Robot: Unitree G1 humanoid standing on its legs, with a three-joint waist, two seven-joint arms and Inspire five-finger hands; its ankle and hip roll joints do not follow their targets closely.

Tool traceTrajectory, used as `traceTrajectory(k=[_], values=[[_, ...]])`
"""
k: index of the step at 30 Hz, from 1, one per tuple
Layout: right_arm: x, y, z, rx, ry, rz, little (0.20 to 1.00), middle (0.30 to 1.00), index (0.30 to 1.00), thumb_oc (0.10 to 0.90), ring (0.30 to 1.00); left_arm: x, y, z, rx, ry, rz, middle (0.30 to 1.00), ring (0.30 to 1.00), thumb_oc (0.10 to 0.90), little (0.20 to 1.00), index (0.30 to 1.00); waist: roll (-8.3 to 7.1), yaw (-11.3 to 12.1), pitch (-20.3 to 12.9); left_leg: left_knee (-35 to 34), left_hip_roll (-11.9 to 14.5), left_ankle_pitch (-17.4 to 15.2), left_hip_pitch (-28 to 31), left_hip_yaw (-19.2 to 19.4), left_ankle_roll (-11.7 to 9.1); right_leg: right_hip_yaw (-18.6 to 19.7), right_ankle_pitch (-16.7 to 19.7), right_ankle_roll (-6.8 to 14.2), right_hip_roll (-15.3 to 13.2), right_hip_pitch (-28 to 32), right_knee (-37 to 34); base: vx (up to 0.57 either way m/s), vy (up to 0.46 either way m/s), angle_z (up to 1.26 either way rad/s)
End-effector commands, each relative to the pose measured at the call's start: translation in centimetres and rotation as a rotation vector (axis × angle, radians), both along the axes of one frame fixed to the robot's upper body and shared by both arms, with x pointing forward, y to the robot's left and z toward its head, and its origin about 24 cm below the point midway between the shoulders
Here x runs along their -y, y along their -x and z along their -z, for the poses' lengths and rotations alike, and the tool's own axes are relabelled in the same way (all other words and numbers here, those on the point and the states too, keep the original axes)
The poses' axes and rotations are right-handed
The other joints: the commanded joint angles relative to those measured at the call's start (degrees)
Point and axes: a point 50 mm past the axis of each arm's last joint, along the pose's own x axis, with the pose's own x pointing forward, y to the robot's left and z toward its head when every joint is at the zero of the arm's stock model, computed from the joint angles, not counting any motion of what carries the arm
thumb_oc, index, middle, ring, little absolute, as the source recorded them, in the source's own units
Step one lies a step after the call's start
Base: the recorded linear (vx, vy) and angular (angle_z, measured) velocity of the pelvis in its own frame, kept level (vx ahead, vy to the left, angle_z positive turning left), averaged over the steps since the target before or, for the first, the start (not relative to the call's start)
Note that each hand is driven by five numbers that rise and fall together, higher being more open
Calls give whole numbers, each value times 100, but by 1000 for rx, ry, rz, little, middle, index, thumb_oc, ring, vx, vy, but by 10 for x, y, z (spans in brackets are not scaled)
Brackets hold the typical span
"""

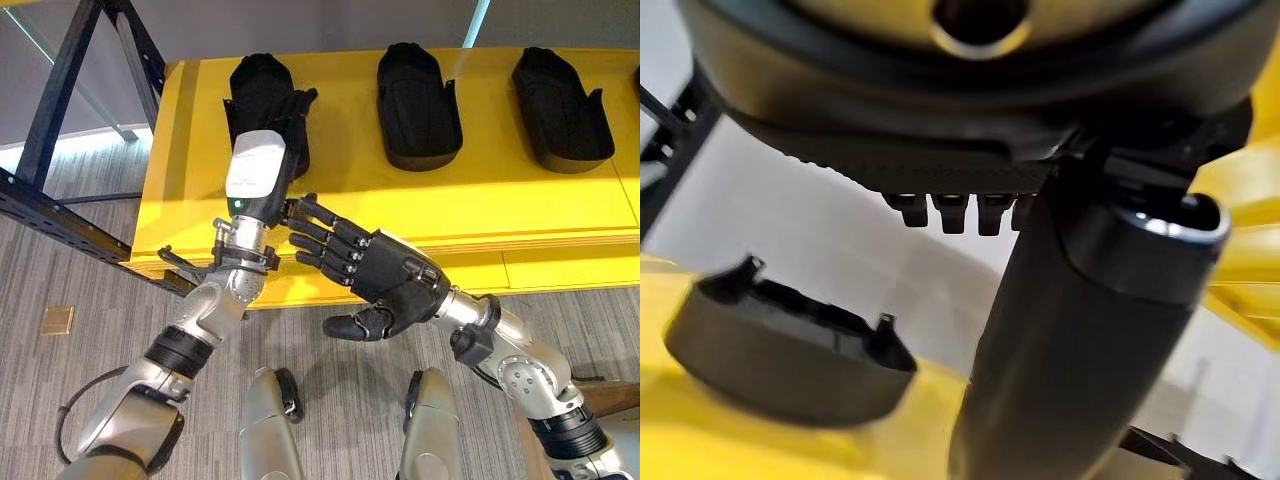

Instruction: Move parts from the plastic box to the shelf.

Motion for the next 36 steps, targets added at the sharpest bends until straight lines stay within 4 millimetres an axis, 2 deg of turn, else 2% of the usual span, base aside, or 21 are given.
traceTrajectory(k=[1, 10, 21, 22, 24, 25, 29, 34, 35, 36], values=[[-5, 19, -43, 247, -172, -78, 1000, 1000, 1000, 900, 1000, 12, 14, -53, 236, -27, 108, 1000, 1000, 900, 1000, 1000, 51, 245, -188, -264, 42, -346, 653, 71, 130, -499, 740, -191, -125, 280, -614, -46, -8, 1], [0, 20, -44, 261, -177, -69, 1000, 1000, 1000, 900, 1000, 11, 26, -51, 331, -158, 117, 1000, 1000, 900, 1000, 1000, 58, 316, -183, -371, 17, -295, 627, 49, 100, -535, 796, -162, -137, 262, -707, -19, -2, 2], [3, 20, -40, 268, -178, -49, 1000, 1000, 1000, 900, 1000, 21, 35, -31, 261, -189, 177, 1000, 1000, 900, 1000, 1000, 67, 372, -214, -501, -6, -245, 640, 32, 69, -567, 838, -131, -130, 290, -820, -17, -7, 4], [4, 19, -40, 269, -181, -47, 1000, 1000, 1000, 900, 1000, 20, 34, -27, 230, -175, 172, 1000, 1000, 900, 1000, 1000, 64, 373, -219, -574, -10, -105, 598, 66, 119, -612, 949, -201, -137, 252, -891, -69, -2, 6], [4, 19, -40, 268, -183, -50, 1000, 1000, 1000, 900, 1000, 19, 34, -25, 226, -168, 174, 1000, 1000, 900, 1000, 1000, 67, 375, -231, -541, -1, -224, 651, 36, 65, -570, 847, -129, -121, 290, -844, -3, -3, 3], [4, 20, -39, 270, -185, -48, 1000, 1000, 1000, 900, 1000, 18, 35, -23, 218, -156, 180, 1000, 1000, 900, 1000, 1000, 63, 377, -230, -607, -2, -96, 617, 76, 129, -610, 954, -194, -132, 250, -906, 0, 0, 0], [7, 23, -35, 256, -214, -22, 1000, 1000, 1000, 900, 1000, 20, 44, -16, 175, -74, 256, 1000, 1000, 900, 1000, 1000, 64, 406, -264, -787, -32, -4, 713, 91, 129, -655, 1031, -166, -101, 350, -1073, -27, -33, 0], [19, 22, -28, 222, -282, 92, 1000, 1000, 1000, 900, 1000, 22, 60, 2, -49, 88, 444, 1000, 1000, 900, 1000, 1000, 87, 447, -293, -1138, -52, 173, 954, 130, 111, -749, 1163, -125, -34, 596, -1418, 14, -36, 3], [24, 23, -25, 228, -298, 123, 1000, 1000, 1000, 900, 1000, 19, 69, 13, -149, 172, 513, 1000, 1000, 900, 1000, 1000, 109, 459, -314, -1335, -63, 259, 1087, 151, 94, -760, 1239, -111, 19, 699, -1595, 34, -25, 3], [26, 24, -25, 229, -300, 132, 1000, 1000, 1000, 900, 1000, 17, 71, 15, -205, 239, 552, 1000, 1000, 900, 1000, 1000, 116, 463, -321, -1398, -64, 287, 1135, 166, 91, -767, 1261, -103, 31, 737, -1650, 46, -36, -3]])
